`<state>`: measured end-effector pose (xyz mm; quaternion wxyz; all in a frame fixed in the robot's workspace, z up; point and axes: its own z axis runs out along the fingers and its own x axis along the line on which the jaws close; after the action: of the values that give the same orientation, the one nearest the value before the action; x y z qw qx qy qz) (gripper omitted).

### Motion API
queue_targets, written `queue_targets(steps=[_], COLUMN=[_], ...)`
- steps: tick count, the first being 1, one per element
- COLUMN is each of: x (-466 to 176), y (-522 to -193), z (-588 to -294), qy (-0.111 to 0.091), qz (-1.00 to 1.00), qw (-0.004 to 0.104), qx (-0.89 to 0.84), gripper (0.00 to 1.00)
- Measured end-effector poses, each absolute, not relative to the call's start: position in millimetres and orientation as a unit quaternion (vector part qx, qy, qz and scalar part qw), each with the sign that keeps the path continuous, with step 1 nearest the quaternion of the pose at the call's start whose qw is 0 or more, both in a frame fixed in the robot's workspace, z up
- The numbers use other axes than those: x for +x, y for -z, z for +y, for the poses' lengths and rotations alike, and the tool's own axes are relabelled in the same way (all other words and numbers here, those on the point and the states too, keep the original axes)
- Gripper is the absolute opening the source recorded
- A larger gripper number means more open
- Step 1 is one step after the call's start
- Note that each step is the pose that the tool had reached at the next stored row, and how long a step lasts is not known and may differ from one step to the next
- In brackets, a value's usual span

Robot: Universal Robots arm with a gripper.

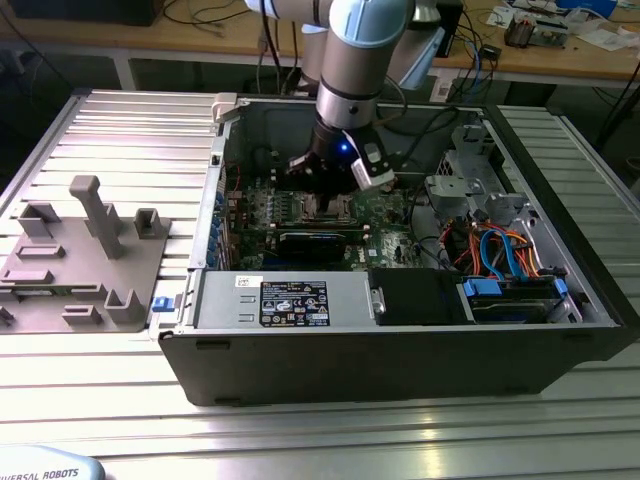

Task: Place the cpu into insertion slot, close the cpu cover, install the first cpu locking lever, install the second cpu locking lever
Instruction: 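Install the second cpu locking lever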

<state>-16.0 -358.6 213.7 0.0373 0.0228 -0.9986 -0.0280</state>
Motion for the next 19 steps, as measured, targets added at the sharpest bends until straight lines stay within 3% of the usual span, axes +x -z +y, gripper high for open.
queue_targets(steps=[19], x=[-3.8], y=[-220.8], z=[-346.0], qy=[0.028], qz=[-0.999], qw=[0.040], qx=[0.022], gripper=[0.11])
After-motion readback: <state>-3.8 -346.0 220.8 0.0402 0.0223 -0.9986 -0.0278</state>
